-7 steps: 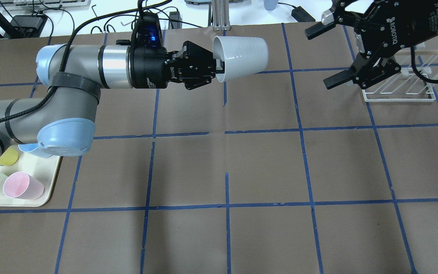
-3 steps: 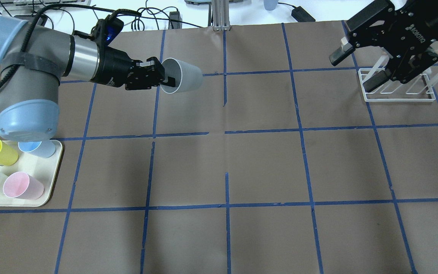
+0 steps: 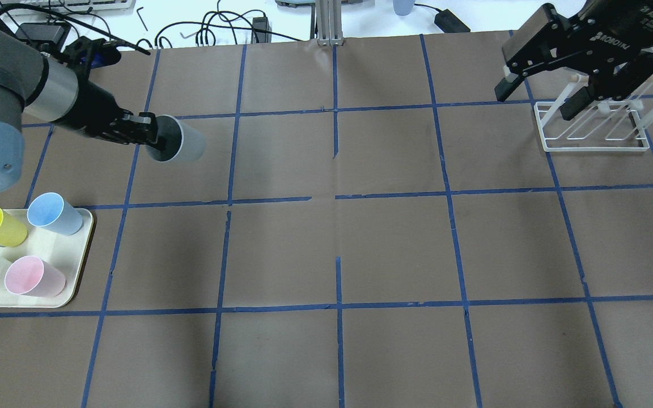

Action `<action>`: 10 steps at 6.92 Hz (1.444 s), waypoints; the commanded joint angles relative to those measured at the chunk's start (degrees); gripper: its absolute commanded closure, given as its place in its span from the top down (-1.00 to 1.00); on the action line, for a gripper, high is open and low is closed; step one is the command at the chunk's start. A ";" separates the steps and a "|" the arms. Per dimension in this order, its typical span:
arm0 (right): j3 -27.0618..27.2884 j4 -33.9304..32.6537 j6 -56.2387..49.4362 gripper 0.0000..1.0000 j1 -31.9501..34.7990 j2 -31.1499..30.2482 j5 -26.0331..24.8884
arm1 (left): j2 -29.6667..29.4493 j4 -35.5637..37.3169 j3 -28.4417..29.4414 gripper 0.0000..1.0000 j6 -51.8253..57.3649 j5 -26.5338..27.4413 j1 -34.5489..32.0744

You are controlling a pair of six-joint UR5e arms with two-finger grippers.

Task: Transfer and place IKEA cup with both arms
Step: 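Open the right gripper and pull the cup away with the left gripper, then lower the white cup onto the tray with the left gripper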

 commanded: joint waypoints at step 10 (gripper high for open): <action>7.18 -19.62 8.56 1.00 10.64 -0.12 -19.55 | -17.76 -13.66 19.54 -1.00 59.62 14.07 45.06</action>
